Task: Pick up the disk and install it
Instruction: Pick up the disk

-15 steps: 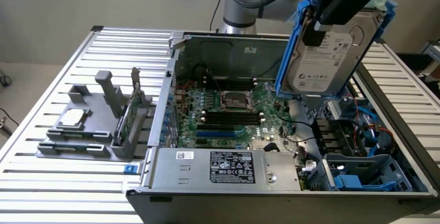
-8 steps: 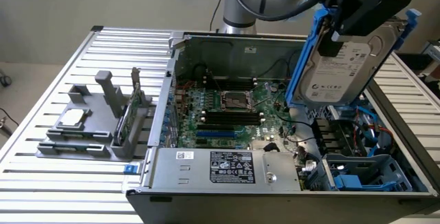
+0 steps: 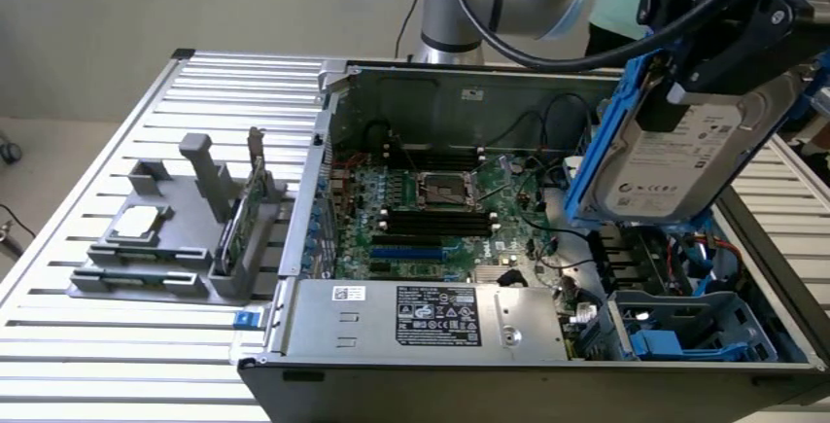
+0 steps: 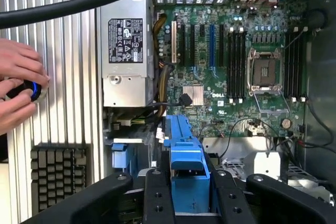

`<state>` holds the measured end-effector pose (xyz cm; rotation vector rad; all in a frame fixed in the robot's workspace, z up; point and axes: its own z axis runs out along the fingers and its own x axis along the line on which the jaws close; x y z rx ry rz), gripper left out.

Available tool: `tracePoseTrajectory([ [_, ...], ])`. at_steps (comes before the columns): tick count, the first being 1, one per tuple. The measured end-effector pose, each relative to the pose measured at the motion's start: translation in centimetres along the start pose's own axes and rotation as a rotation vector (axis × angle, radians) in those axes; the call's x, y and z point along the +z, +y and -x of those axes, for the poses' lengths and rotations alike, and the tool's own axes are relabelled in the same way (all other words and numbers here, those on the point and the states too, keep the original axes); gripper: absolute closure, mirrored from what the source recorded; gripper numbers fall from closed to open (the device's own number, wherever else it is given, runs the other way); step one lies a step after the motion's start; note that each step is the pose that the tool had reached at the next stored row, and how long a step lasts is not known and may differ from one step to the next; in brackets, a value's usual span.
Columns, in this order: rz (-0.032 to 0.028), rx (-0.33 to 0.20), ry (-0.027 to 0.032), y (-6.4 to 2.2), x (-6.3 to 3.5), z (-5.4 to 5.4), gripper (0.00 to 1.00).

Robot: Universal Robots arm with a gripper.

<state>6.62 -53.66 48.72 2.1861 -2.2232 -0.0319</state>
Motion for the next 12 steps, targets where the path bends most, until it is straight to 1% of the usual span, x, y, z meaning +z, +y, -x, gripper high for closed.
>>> tracePoseTrajectory([
  [7, 0.0023, 0.000, 0.0001, -1.48, -0.05, -2.1, 0.67],
  [12, 0.0034, 0.000, -0.0001, -2.69, -0.08, -3.5, 0.67],
])
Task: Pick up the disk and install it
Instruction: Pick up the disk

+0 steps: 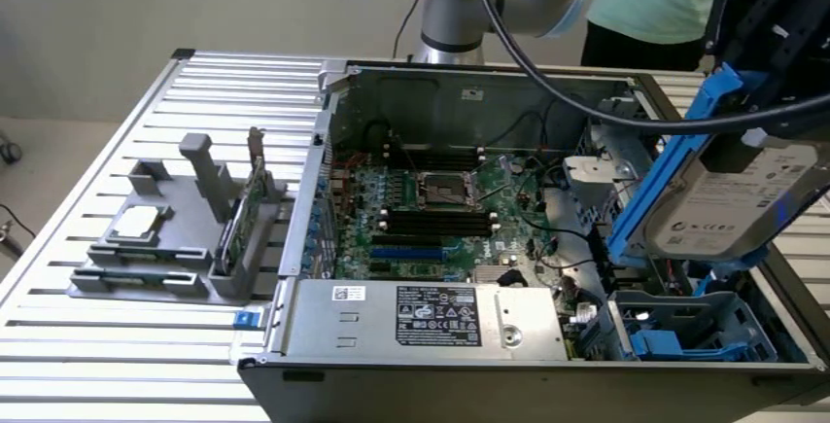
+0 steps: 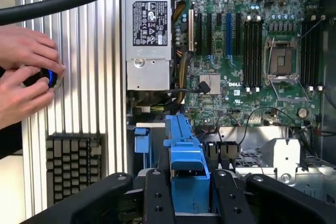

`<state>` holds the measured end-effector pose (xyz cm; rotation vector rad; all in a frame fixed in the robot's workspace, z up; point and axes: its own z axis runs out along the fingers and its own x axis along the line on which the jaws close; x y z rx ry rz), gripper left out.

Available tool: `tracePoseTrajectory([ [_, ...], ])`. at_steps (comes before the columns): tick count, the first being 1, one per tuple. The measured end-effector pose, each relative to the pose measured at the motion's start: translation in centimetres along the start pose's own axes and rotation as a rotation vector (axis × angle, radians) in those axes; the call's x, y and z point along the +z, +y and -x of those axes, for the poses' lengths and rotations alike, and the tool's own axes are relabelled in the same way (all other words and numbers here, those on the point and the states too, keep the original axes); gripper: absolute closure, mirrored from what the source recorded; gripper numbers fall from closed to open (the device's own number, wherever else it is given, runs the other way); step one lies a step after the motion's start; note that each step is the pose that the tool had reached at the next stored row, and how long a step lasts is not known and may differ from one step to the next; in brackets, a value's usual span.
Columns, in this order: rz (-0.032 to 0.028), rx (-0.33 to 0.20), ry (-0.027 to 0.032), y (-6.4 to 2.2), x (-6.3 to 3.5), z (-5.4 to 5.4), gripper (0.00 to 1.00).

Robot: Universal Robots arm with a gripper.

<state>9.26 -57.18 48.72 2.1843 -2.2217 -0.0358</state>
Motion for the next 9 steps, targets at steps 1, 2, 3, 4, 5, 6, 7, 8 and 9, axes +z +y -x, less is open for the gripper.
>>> tracePoseTrajectory([
  [1, 0.0004, 0.000, 0.0003, -0.24, -0.02, -0.3, 0.67],
  [2, 0.0011, 0.000, 0.0003, -0.49, -0.03, -0.5, 0.67],
  [3, 0.0022, 0.000, 0.0002, -0.73, -0.03, -0.8, 0.67],
  [4, 0.0039, 0.000, 0.0003, -0.97, -0.04, -1.0, 0.67],
  [5, 0.0061, 0.000, 0.0004, -1.21, -0.02, -1.3, 0.67],
  [6, 0.0079, 0.000, 0.0002, -1.45, 0.07, -1.6, 0.67],
  [7, 0.0086, 0.000, 0.0004, -1.73, 0.18, -1.8, 0.67],
  [8, 0.0087, 0.000, 0.0001, -1.94, 0.37, -1.9, 0.67],
  [9, 0.0087, 0.000, 0.0001, -2.08, 0.55, -1.9, 0.67],
])
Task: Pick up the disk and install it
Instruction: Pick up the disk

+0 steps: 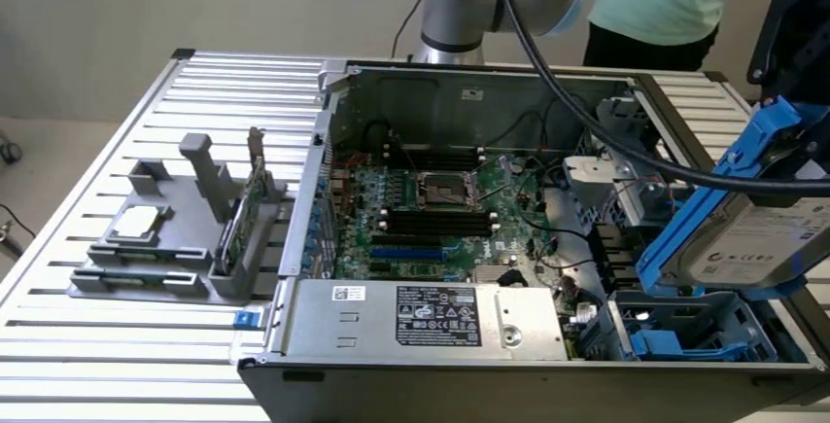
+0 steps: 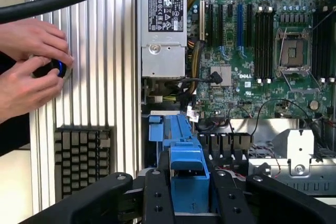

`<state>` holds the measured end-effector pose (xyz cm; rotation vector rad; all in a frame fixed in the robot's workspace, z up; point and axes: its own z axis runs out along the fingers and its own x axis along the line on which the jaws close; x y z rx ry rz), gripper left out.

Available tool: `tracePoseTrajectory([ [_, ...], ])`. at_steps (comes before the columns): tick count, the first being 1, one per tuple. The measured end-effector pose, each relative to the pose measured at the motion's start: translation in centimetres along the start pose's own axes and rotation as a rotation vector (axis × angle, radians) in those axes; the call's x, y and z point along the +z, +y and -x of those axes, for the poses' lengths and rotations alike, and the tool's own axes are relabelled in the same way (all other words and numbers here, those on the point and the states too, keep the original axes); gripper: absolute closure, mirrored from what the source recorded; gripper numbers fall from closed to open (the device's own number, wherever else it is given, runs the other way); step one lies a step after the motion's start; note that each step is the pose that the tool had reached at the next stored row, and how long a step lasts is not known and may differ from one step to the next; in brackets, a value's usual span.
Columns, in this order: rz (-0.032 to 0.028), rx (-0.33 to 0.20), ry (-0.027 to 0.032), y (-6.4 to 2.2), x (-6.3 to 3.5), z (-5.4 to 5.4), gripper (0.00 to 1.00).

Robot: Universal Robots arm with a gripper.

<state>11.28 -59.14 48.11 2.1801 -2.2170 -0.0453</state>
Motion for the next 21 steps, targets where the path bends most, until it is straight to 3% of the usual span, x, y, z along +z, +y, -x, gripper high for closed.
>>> tracePoseTrajectory([
  [11, 0.0000, 0.000, 0.0002, -0.25, 1.98, 0.0, 0.67],
  [17, 0.0000, 0.000, 0.0004, -0.82, 3.05, 0.0, 0.67],
  [21, 0.0007, 0.000, 0.0004, -0.83, 3.11, 0.0, 0.67],
])
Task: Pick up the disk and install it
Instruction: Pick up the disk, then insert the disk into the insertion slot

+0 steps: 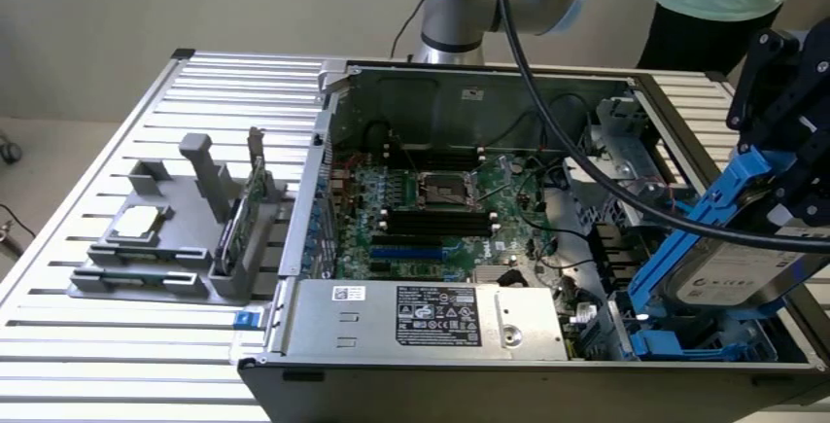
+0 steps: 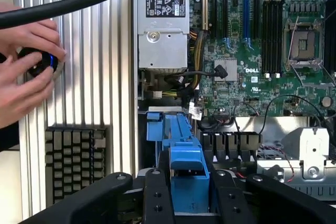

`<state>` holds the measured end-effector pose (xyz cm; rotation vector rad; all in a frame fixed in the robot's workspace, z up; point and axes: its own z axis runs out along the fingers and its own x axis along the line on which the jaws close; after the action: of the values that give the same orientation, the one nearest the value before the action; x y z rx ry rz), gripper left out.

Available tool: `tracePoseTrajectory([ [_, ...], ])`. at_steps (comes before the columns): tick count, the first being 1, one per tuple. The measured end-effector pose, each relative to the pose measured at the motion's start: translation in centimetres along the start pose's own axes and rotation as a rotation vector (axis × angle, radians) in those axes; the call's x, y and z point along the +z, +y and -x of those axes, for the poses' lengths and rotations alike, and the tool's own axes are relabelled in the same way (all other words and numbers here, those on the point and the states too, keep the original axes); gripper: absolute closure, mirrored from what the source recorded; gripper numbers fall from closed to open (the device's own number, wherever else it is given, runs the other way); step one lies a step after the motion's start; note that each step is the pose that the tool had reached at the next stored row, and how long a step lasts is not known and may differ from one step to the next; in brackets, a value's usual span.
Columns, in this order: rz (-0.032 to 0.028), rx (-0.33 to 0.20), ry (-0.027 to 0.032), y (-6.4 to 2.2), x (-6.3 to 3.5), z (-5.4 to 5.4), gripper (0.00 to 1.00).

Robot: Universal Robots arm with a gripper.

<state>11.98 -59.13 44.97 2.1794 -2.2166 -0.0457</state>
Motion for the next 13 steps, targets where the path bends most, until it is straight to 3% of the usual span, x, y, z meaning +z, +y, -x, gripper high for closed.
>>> tracePoseTrajectory([
  [13, 0.0000, 0.000, 0.0000, -0.01, 0.00, 0.00, 0.67],
])
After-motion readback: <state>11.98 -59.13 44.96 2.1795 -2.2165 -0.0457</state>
